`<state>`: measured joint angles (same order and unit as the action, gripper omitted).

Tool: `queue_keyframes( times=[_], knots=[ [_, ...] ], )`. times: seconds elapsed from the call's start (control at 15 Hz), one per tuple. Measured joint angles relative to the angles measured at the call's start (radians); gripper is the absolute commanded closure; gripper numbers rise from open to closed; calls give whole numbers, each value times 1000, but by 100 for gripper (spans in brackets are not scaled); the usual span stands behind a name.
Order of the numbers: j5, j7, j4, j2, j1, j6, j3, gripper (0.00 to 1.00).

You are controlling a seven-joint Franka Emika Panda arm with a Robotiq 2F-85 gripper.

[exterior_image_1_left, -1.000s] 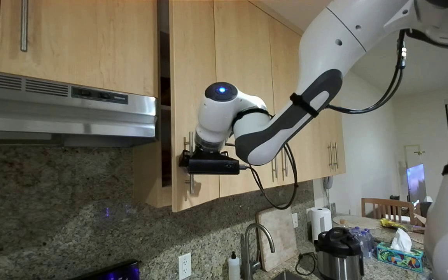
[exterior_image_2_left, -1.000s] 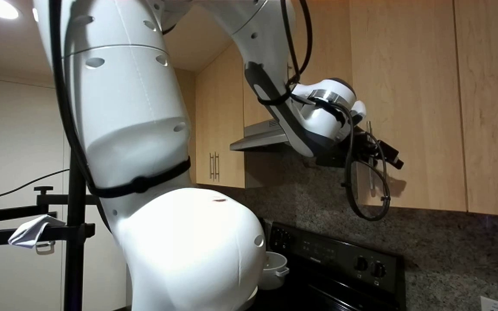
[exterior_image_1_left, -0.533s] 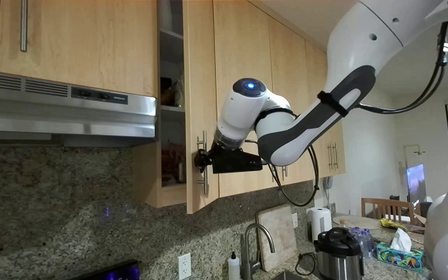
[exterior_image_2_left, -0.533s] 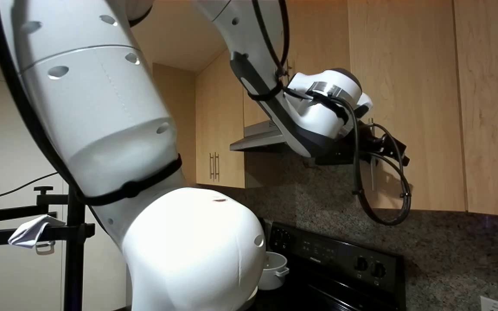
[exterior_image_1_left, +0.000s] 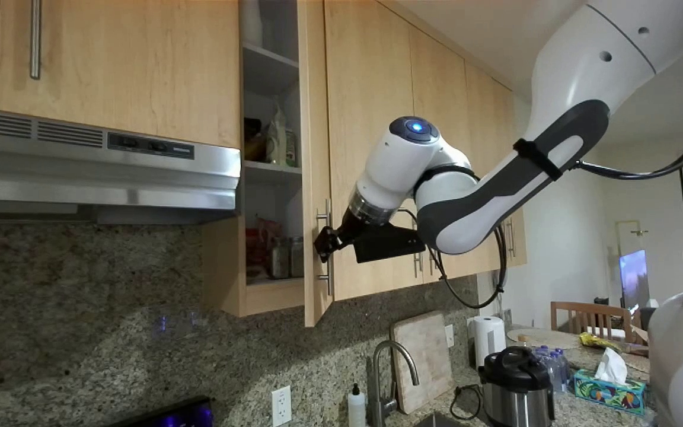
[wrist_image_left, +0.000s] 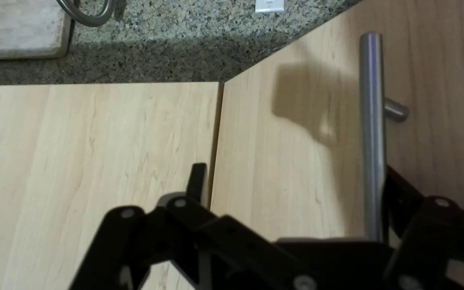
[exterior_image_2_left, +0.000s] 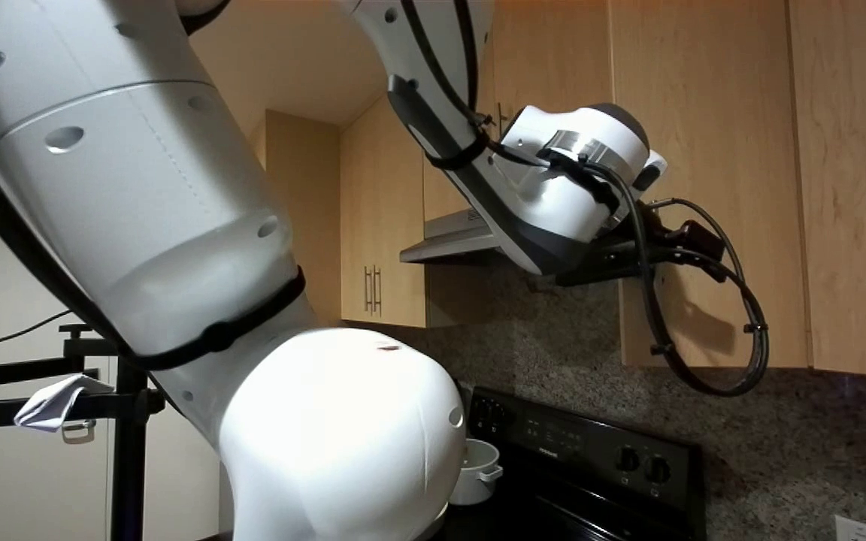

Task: Open the cupboard door

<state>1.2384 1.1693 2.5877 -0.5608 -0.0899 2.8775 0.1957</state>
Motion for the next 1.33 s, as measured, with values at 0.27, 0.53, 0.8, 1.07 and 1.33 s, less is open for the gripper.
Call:
queue_keyframes(
  times=[0.27, 0.53, 0.8, 1.07, 1.33],
  knots=[
    [-56, -149, 18, -25, -41, 17, 66, 0],
    [-133, -348, 58, -79, -71, 36, 145, 0],
    [-148, -550, 98, -177, -142, -1, 284, 0],
    [-150, -722, 111, -288, -169, -107, 384, 0],
    [-385, -1008, 125, -344, -62, -115, 366, 0]
  ],
)
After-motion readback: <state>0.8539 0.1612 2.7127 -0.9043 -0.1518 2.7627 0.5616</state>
